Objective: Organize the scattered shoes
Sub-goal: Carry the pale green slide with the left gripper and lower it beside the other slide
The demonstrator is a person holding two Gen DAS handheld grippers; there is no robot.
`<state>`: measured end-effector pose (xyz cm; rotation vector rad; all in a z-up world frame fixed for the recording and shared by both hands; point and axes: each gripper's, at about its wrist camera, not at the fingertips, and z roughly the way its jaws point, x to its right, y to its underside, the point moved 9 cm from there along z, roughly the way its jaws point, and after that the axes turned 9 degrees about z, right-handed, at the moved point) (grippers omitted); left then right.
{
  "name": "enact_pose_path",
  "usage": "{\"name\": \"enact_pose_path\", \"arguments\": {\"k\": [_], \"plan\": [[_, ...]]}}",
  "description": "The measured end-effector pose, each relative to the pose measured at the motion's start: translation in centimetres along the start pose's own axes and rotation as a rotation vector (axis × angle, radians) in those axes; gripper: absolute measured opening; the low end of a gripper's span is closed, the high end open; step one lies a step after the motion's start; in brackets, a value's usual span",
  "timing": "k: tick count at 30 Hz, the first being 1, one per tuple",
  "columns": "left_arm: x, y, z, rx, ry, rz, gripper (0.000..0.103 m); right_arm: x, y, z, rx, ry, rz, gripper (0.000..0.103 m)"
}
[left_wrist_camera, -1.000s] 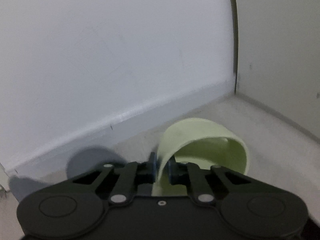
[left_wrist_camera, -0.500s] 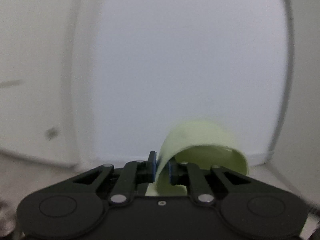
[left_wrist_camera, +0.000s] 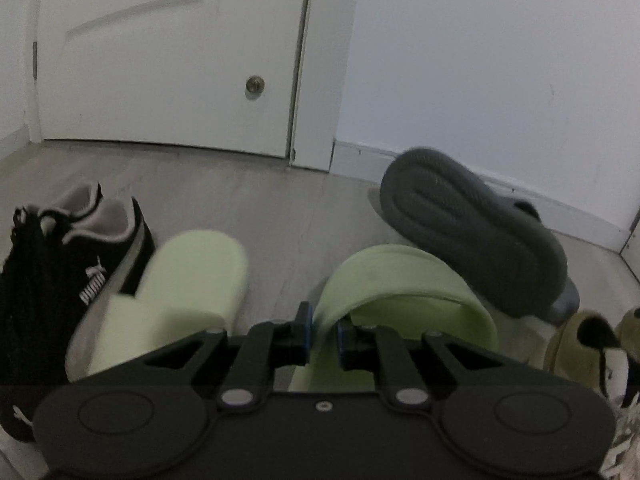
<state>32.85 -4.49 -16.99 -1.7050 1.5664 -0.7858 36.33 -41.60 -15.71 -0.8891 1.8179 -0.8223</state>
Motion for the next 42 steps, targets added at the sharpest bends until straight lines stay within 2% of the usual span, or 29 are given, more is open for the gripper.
{"name": "enact_pose_path", "arguments": {"k": [8, 15, 19, 21, 22, 23, 27, 30, 32, 35, 38, 40, 41, 42], "plan": [[-0.1, 1.9, 0.8, -0.089, 0.028, -0.039, 0.012, -0.5, 0.4, -0.2, -0.002, -0.006, -0.028, 0.099], [-0.3, 2.9, 1.5, -0.117, 0.031, -0.02, 0.013, -0.6, 0.6, -0.4, -0.006, -0.006, -0.031, 0.099], [-0.2, 3.1, 1.5, -0.164, 0.051, -0.017, 0.023, -0.8, 0.7, -0.4, -0.01, -0.01, -0.034, 0.099], [-0.2, 2.9, 1.0, -0.177, 0.066, -0.013, 0.025, -0.9, 0.8, -0.4, -0.009, -0.016, -0.033, 0.099], [-0.3, 2.5, 0.4, -0.174, 0.074, -0.004, 0.029, -0.9, 0.8, -0.4, -0.008, -0.02, -0.031, 0.099], [-0.5, 2.1, -0.4, -0.168, 0.081, 0.006, 0.042, -1.1, 0.8, -0.5, -0.005, -0.028, -0.029, 0.099], [-2.2, 0.0, -4.1, -0.096, 0.109, 0.051, 0.052, -2.5, 0.5, -1.5, 0.026, -0.093, -0.044, 0.099], [-4.9, -1.3, -7.7, -0.008, 0.134, 0.113, 0.058, -5.2, 0.4, -4.2, 0.054, -0.212, -0.053, 0.098], [-7.6, -1.4, -10.2, 0.046, 0.103, 0.164, 0.066, -7.7, 1.4, -6.9, 0.049, -0.301, -0.052, 0.098], [-11.8, -0.3, -12.3, 0.068, 0.052, 0.184, 0.068, -10.9, 4.6, -9.9, 0.003, -0.355, -0.114, 0.09], [-15.6, 1.4, -13.3, 0.066, 0.019, 0.131, 0.068, -13.7, 10.6, -13.0, -0.106, -0.383, -0.154, 0.081], [-17.6, 2.8, -13.4, 0.067, 0.041, 0.061, 0.064, -14.4, 15.0, -14.2, -0.208, -0.36, -0.157, 0.063], [-18.5, 3.6, -13.4, 0.064, 0.059, 0.015, 0.061, -14.7, 17.6, -14.9, -0.27, -0.341, -0.157, 0.059], [-19.2, 4.1, -13.2, 0.06, 0.078, -0.038, 0.061, -14.8, 18.6, -15.0, -0.296, -0.33, -0.161, 0.054]]}}
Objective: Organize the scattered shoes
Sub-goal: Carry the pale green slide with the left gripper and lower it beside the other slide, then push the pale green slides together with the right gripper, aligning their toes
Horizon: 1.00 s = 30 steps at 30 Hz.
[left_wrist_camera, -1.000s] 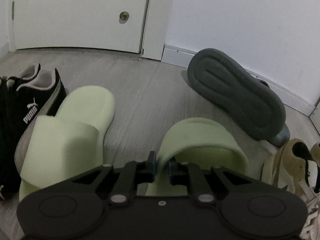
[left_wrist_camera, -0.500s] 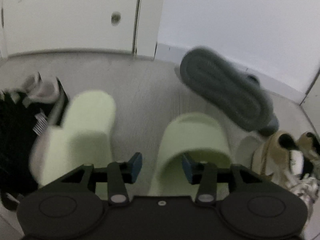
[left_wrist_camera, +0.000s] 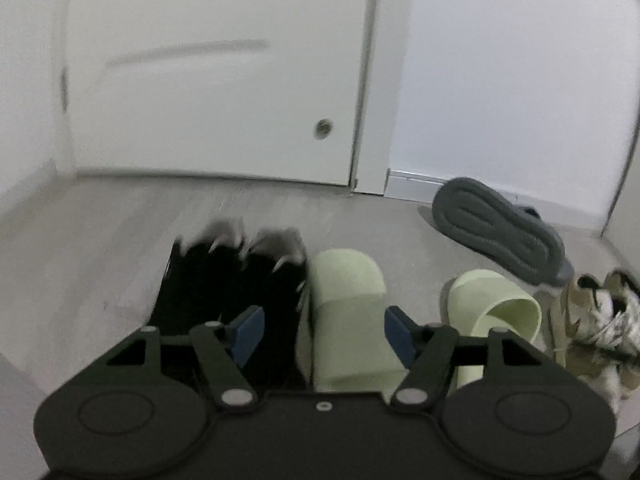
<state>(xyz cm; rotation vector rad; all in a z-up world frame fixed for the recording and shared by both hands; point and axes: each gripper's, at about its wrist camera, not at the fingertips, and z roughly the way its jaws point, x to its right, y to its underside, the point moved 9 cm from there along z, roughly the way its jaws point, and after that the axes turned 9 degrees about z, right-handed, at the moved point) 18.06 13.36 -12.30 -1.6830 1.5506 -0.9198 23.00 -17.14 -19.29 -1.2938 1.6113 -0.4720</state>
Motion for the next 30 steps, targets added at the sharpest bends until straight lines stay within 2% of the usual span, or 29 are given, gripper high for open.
{"name": "enact_pose_path", "arguments": {"k": [2, 5, 7, 10, 12, 13, 15, 16, 18, 20, 21, 22, 25, 28, 29, 30], "plan": [[-1.3, 0.4, 0.2, 0.008, 0.031, -0.11, 0.06, -0.7, 2.6, 0.6, -0.088, 0.026, -0.006, 0.045], [-3.0, 0.3, 0.6, 0.052, 0.069, -0.264, 0.06, -1.6, 5.3, 1.1, -0.196, 0.057, -0.027, 0.045], [-3.5, 0.4, 0.9, 0.058, 0.075, -0.312, 0.059, -2.3, 5.9, 1.5, -0.225, 0.066, -0.041, 0.045], [-3.5, 0.4, 0.8, 0.062, 0.073, -0.318, 0.059, -3.7, 7.1, 2.4, -0.284, 0.07, -0.037, 0.045], [-3.5, 0.0, 0.6, 0.08, 0.078, -0.315, 0.059, -4.5, 7.6, 2.6, -0.292, 0.08, -0.028, 0.045], [-3.6, -0.1, 0.5, 0.084, 0.077, -0.314, 0.059, -5.6, 8.1, 2.8, -0.301, 0.075, -0.059, 0.049], [-3.9, -0.2, 0.4, 0.09, 0.072, -0.312, 0.059, -7.6, 9.1, 3.2, -0.319, 0.067, -0.124, 0.05], [-4.0, -0.2, 0.4, 0.09, 0.069, -0.313, 0.059, -8.2, 9.2, 3.3, -0.334, 0.089, -0.199, 0.05], [-3.9, -0.3, 0.5, 0.09, 0.072, -0.313, 0.059, -8.3, 8.4, 3.0, -0.332, 0.034, -0.231, 0.049], [-3.5, -0.5, 0.6, 0.092, 0.074, -0.294, 0.059, -7.9, 5.9, 2.1, -0.306, -0.017, -0.297, 0.061], [-3.3, -0.6, 0.7, 0.094, 0.07, -0.279, 0.059, -7.8, 5.4, 2.2, -0.302, -0.023, -0.339, 0.081], [-3.1, -0.6, 0.6, 0.095, 0.067, -0.27, 0.059, -7.9, 3.9, 2.3, -0.294, -0.045, -0.466, 0.096], [-2.9, -0.5, 0.6, 0.093, 0.067, -0.256, 0.059, -8.5, 1.2, 4.1, -0.315, -0.099, -0.73, 0.097], [-3.3, -0.1, 0.9, 0.083, 0.072, -0.288, 0.059, -8.5, -0.2, 6.5, -0.387, -0.147, -0.866, 0.098], [-3.5, 0.0, 1.0, 0.079, 0.076, -0.301, 0.059, -8.4, -0.7, 8.7, -0.46, -0.172, -0.932, 0.098], [-3.6, 0.2, 1.1, 0.076, 0.08, -0.309, 0.059, -8.4, -0.7, 9.6, -0.485, -0.176, -0.952, 0.098]]}}
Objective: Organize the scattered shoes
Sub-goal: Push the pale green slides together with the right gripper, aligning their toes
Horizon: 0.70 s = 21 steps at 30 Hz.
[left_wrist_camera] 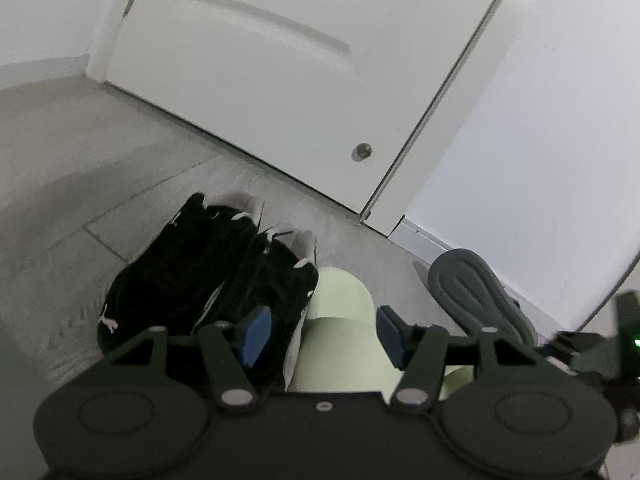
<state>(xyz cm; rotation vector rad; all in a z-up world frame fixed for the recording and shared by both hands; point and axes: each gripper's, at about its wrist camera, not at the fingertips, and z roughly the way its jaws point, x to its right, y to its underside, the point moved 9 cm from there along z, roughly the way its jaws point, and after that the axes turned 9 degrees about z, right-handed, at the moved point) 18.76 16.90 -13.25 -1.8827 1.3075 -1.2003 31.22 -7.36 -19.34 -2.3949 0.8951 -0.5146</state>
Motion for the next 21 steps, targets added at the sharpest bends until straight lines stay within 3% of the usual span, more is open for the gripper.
{"name": "enact_pose_path", "arguments": {"k": [4, 8, 10, 13, 18, 21], "plan": [[-0.6, 0.4, 0.8, -0.017, 0.014, -0.046, 0.059, 1.9, -0.4, 4.5, -0.16, -0.081, -0.074, 0.098], [-0.7, 0.9, 1.6, -0.041, 0.019, -0.048, 0.059, 2.4, -0.1, 6.8, -0.221, -0.108, -0.055, 0.098], [-0.5, 1.0, 1.8, -0.044, 0.022, -0.039, 0.059, 3.1, -0.3, 7.3, -0.2, -0.12, 0.056, 0.089], [-0.2, 1.0, 1.8, -0.044, 0.031, -0.028, 0.059, 4.6, -0.9, 7.4, -0.125, -0.042, 0.216, 0.071], [0.0, 1.1, 1.8, -0.043, 0.028, -0.019, 0.059, 8.1, -0.5, 7.2, -0.075, 0.152, 0.5, 0.069], [-0.1, 1.1, 1.8, -0.043, 0.025, -0.029, 0.059, 10.7, 0.1, 7.2, -0.037, 0.271, 0.772, 0.069]]}}
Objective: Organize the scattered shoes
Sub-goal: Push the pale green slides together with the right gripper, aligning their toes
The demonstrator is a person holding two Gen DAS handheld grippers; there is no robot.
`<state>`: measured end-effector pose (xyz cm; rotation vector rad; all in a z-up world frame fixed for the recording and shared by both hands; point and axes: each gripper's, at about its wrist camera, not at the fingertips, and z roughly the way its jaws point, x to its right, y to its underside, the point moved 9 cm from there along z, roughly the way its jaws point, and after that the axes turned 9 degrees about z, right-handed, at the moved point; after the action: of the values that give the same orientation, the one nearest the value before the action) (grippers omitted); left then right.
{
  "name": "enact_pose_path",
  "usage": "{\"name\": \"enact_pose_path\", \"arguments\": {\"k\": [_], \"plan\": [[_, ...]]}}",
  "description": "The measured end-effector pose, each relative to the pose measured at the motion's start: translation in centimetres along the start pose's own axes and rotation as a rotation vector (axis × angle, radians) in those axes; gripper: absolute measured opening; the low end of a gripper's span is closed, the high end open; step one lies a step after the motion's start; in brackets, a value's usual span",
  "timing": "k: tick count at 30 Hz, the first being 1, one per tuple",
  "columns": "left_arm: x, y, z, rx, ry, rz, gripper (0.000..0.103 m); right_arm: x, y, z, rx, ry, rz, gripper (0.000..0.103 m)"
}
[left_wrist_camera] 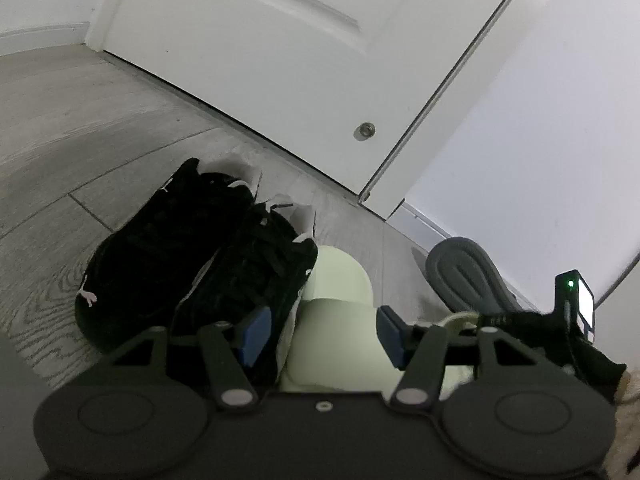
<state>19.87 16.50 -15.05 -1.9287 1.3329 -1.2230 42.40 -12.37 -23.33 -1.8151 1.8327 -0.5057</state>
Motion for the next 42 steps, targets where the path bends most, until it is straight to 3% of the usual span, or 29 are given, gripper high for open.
{"name": "enact_pose_path", "arguments": {"k": [1, 4, 7, 9, 15, 20, 25, 30, 32, 36, 39, 42], "plan": [[0.0, 0.0, 0.0, -0.001, -0.001, 0.0, 0.059, 1.0, -0.4, 0.1, 0.018, 0.03, 0.161, 0.069], [-0.1, 0.0, 0.1, -0.006, -0.012, 0.001, 0.06, 1.7, -0.1, 0.0, 0.023, 0.129, 0.419, 0.071], [-0.4, 0.2, 0.4, -0.029, -0.045, -0.003, 0.061, 0.9, 0.7, -0.4, 0.025, 0.204, 0.481, 0.073], [-0.5, 0.2, 0.5, -0.033, -0.047, -0.007, 0.062, 0.4, 1.2, -0.4, 0.014, 0.193, 0.493, 0.075], [0.0, 0.2, 0.7, -0.037, -0.046, 0.022, 0.065, 0.2, 2.4, -2.1, -0.007, 0.026, 0.536, 0.085], [0.2, 0.2, 0.6, -0.033, -0.045, 0.039, 0.065, 0.7, 3.6, -2.9, 0.025, -0.144, 0.494, 0.086], [0.2, 0.1, 0.5, -0.026, -0.045, 0.036, 0.065, -1.0, 6.2, -4.5, 0.007, -0.25, 0.419, 0.086], [0.2, 0.1, 0.4, -0.033, -0.054, 0.036, 0.066, -4.6, 9.6, -6.1, -0.084, -0.333, 0.309, 0.086], [0.0, 0.1, 0.4, -0.039, -0.066, 0.032, 0.067, -6.0, 11.1, -7.2, -0.167, -0.405, 0.274, 0.086], [0.1, 0.2, 0.6, -0.054, -0.07, 0.04, 0.068, -6.6, 11.7, -9.4, -0.116, -0.386, 0.128, 0.086], [0.2, 0.4, 0.8, -0.074, -0.082, 0.056, 0.069, -6.4, 10.2, -10.9, 0.03, -0.312, -0.038, 0.087], [0.1, 0.6, 1.0, -0.089, -0.094, 0.059, 0.069, -6.2, 8.8, -11.3, 0.128, -0.244, -0.16, 0.095]]}}
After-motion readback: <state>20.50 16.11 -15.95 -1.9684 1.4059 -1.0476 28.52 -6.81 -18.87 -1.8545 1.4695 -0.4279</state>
